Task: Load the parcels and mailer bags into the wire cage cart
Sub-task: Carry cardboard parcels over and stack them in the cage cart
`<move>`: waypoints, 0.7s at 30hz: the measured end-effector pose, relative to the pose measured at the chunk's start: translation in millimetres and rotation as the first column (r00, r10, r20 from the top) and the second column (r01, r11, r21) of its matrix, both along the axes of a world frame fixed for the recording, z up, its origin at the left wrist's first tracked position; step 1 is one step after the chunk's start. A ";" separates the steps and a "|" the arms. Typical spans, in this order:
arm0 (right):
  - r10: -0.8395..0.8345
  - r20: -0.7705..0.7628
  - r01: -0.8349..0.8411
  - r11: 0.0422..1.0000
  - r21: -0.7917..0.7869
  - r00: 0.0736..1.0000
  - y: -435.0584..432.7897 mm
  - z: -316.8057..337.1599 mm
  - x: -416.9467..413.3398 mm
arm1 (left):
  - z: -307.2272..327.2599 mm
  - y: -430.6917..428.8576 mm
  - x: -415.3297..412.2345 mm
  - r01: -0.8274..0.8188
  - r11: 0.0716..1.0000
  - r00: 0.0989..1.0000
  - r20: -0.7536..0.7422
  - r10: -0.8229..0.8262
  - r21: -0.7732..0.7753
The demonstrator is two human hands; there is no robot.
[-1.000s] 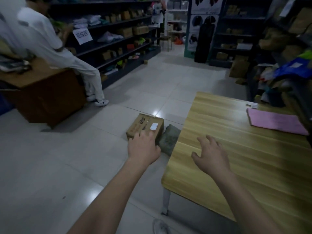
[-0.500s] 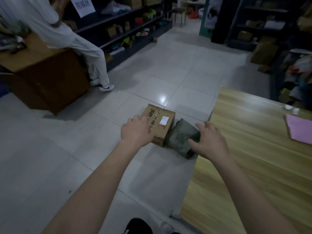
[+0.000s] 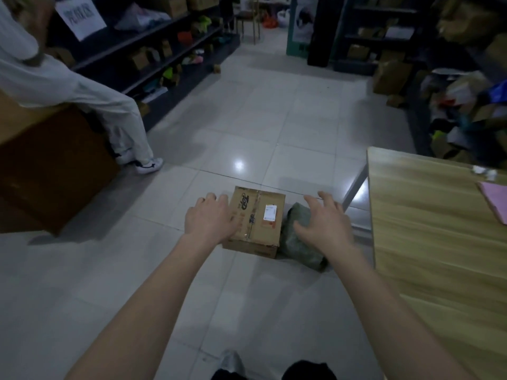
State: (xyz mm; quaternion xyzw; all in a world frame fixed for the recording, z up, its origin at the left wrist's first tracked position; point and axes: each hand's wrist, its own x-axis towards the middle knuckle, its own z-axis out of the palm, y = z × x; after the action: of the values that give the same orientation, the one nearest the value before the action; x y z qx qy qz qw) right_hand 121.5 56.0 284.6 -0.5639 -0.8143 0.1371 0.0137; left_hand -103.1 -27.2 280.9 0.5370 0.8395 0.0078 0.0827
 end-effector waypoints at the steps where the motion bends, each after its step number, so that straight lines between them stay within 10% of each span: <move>1: -0.013 0.002 0.013 1.000 0.003 1.000 2.6 1.1 -10.4 | 1.0 4.8 -13.7 0.006 1.000 1.000 -0.006 -0.006 -0.010; 21: -0.220 0.027 0.221 0.968 -0.118 0.975 138.2 -93.1 -84.4 | -96.2 191.7 -100.7 0.079 0.995 0.985 0.156 -0.069 -0.059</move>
State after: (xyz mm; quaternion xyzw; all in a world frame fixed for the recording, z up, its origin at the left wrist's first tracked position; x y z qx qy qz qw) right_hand 37.1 194.2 191.4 -0.6517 -0.7369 0.1795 -0.0109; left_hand -203.8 164.5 184.7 0.5626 0.8099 0.0185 0.1648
